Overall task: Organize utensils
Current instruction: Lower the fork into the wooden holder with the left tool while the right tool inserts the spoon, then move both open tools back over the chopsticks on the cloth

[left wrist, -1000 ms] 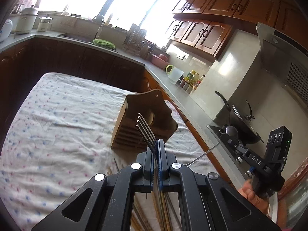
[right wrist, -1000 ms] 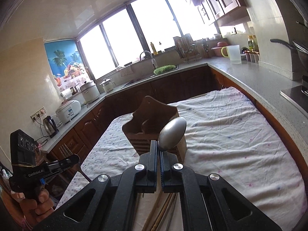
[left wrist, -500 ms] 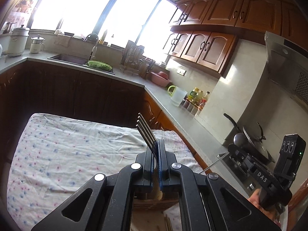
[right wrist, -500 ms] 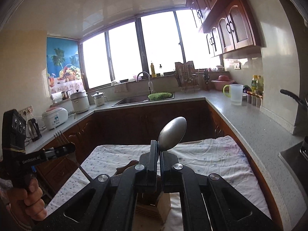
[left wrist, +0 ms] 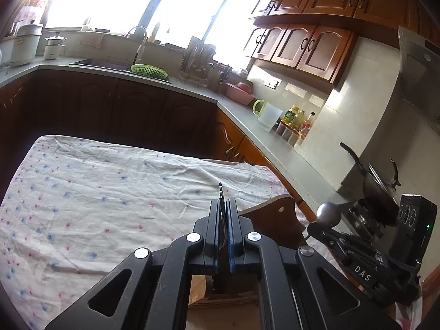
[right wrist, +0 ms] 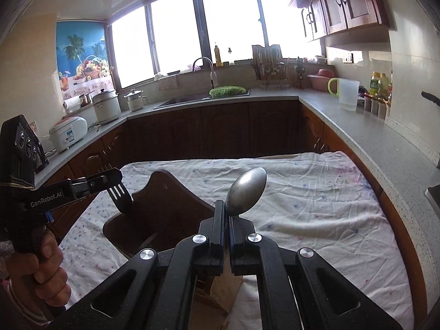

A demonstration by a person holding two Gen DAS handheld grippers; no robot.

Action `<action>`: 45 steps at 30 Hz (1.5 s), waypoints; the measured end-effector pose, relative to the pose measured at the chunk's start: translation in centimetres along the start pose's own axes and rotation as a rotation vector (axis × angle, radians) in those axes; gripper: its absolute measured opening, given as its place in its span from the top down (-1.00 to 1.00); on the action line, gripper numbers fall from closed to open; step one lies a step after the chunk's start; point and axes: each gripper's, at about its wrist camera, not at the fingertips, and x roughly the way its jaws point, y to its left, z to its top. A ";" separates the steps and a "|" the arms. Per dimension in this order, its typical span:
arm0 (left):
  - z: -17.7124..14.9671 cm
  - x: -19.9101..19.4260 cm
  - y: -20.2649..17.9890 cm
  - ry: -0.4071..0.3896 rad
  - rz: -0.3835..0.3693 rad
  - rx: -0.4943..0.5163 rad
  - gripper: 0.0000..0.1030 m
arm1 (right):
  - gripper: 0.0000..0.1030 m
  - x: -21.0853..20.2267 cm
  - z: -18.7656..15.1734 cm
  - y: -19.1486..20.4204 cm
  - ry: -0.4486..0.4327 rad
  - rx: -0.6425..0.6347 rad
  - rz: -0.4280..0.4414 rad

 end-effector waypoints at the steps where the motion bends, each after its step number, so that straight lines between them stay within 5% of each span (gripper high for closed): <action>1: 0.0 0.1 -0.1 -0.001 0.003 0.008 0.93 | 0.96 0.2 -0.2 -0.1 0.009 0.002 0.002; 17: -0.4 0.1 -0.3 0.000 0.016 0.000 0.81 | 0.84 0.2 -0.1 -0.7 0.012 0.032 0.017; 19: -0.5 -0.7 -0.1 -0.012 0.024 -0.003 0.50 | 0.70 -0.2 0.0 -0.9 0.006 0.047 0.031; 22: -0.7 -2.1 0.2 -0.040 0.041 -0.015 0.06 | 0.02 -1.2 0.2 -1.7 -0.016 0.080 0.036; 24: -0.9 -2.9 0.5 -0.046 0.041 -0.035 -0.10 | -0.05 -1.9 0.2 -2.2 -0.029 0.099 0.035; 28: -1.9 -4.9 0.9 -0.057 0.058 -0.065 -0.25 | -0.20 -3.4 -0.1 -3.0 -0.046 0.151 0.052; 35: -5.2 -9.1 0.9 -0.058 0.104 -0.111 -0.53 | -0.74 -6.9 -1.9 -3.3 -0.089 0.183 0.055; 45: -11.5 -14.3 0.1 0.038 0.162 -0.155 -0.61 | -0.82 -11.2 -7.3 -3.2 -0.064 0.248 0.061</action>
